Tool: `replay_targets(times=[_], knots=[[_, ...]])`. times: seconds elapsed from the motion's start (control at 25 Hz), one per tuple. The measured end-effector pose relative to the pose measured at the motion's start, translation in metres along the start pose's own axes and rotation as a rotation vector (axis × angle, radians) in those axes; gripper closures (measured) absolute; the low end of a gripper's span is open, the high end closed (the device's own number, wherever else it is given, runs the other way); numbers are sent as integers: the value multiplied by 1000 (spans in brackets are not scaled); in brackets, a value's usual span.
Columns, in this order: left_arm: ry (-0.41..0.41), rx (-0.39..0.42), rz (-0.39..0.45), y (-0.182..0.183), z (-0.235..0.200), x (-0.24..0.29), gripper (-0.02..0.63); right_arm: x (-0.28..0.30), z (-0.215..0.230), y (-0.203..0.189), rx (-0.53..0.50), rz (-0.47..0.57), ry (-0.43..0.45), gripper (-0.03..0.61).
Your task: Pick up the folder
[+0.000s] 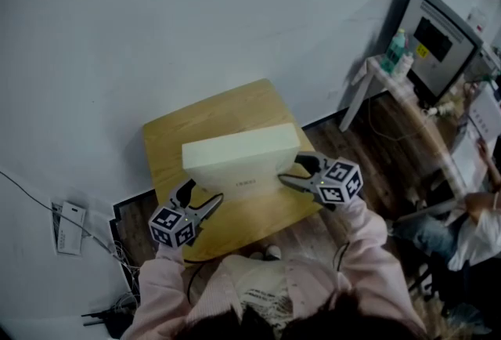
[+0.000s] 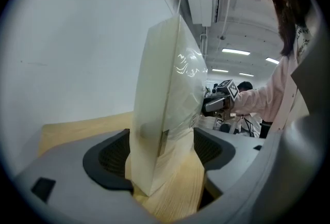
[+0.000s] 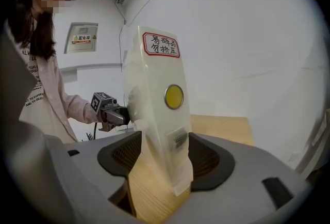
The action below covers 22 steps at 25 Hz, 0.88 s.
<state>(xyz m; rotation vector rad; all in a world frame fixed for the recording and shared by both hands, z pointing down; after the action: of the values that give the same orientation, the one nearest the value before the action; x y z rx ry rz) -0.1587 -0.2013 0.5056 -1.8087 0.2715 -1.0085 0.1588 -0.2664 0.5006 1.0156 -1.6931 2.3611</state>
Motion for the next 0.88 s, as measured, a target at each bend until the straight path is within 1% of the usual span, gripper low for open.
replay_targets(times=[0.24,0.28,0.4,0.48,0.56,0.68,0.8,0.88], knots=[[-20,-12,-16,-2,-4,7,215,6,7,3,-32,-42,45,262],[-24,-14,-18,-2,-4,8,213,7,8,3,-39,-54,53,245],[-34,-23,-19,-1,-7,12,212,13,8,5,-68,-93,69,241],[-47,-27,-22,-1,-7,14,212,17,9,4,-81,-102,77,230],[-55,-25,-25,0,-5,17,212,19,10,4,-89,-104,78,232],[-53,-18,-28,0,-6,19,212,19,11,7,-99,-106,83,253],[-46,2,-41,0,-7,20,215,20,12,7,-106,-105,89,256],[-32,12,-47,1,-9,20,235,21,12,7,-106,-100,94,256]])
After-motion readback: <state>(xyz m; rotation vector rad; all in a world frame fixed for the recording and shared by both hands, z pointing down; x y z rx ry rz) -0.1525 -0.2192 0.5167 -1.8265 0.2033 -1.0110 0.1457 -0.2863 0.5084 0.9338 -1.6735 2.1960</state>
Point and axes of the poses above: the fingertips, and each gripper's own axes: x forward along the fingers, z to its right, y out of its top, the point moved 8 cm from there along -x, backward along the fingers, and after that the axes turned 12 degrees about -z, right-handed, at the moved point
